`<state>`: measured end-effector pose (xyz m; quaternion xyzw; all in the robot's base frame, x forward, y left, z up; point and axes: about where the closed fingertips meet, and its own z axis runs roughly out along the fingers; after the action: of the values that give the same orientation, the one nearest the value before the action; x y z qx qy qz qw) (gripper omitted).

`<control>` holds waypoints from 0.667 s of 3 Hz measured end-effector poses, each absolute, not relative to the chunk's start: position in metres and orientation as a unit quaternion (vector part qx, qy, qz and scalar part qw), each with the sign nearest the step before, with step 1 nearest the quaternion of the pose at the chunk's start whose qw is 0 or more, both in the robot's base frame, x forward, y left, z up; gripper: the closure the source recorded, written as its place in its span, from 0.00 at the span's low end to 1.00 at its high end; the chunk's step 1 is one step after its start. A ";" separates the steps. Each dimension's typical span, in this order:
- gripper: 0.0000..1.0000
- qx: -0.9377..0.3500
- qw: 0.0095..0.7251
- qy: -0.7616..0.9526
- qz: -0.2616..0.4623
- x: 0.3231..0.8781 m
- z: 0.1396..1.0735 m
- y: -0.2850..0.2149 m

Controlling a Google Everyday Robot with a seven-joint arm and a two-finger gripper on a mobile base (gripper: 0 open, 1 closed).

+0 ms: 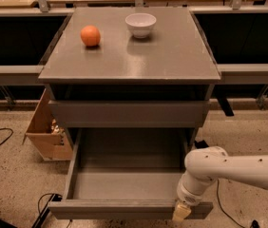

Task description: Open middle drawer

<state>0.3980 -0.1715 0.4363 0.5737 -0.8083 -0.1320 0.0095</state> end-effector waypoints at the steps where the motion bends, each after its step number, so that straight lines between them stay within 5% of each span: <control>1: 0.00 0.574 0.009 -0.808 -0.132 0.398 0.436 -0.172; 2: 0.00 0.564 -0.013 -0.816 -0.128 0.397 0.452 -0.181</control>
Offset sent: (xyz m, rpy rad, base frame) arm 0.0013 -0.0251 0.0431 0.0413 -0.1014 -0.0775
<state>0.3974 -0.1813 0.4524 0.5638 -0.8158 -0.1280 -0.0127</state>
